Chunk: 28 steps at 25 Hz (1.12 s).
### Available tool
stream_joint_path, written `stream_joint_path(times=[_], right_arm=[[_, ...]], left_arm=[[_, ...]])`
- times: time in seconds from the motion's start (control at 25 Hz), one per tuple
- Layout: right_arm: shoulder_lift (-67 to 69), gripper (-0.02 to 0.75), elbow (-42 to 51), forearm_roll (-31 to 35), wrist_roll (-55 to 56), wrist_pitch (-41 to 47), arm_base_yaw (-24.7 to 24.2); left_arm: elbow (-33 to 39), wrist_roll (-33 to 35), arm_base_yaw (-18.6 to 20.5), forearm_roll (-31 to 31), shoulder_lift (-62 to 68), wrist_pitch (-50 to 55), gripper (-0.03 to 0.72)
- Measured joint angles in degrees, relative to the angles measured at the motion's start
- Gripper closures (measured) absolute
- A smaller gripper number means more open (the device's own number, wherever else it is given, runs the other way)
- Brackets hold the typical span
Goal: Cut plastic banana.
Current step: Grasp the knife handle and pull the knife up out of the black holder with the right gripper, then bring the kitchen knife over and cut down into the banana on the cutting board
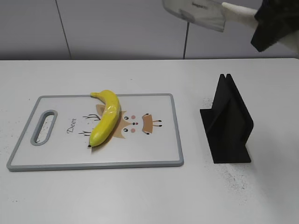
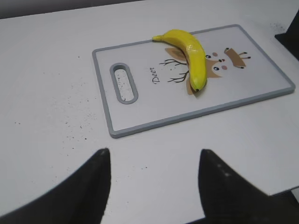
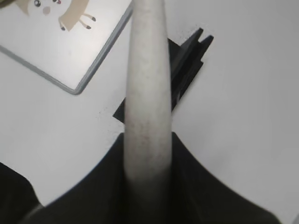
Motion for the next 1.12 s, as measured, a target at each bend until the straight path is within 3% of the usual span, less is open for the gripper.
stream_joint_path(times=[0.44,0.6,0.84,1.0,1.12], right_arm=[[8.21,0.576,-6.31,0.27,-28.97,0.0,0.0],[12.21,0.576,-9.84,0.29,-37.38,0.0,0.0],[17.33,0.576,-11.33,3.02,-51.18,-0.1,0.0],[19.96,0.576,-11.83,5.95,-56.08,-0.11,0.0],[22.0,0.576,-12.74,8.42,-57.86,-0.22,0.0]], left_arm=[[-12.44,15.79,0.0,-0.62,26.82,-8.65,0.116],[-19.27,25.62,0.0,-2.69,38.04,-10.68,0.116],[-32.9,44.22,0.0,-10.23,55.42,-7.33,0.116],[-41.08,55.63,0.0,-18.3,67.85,-2.21,0.116],[-46.46,61.82,-0.99,-20.72,75.77,2.06,0.116]])
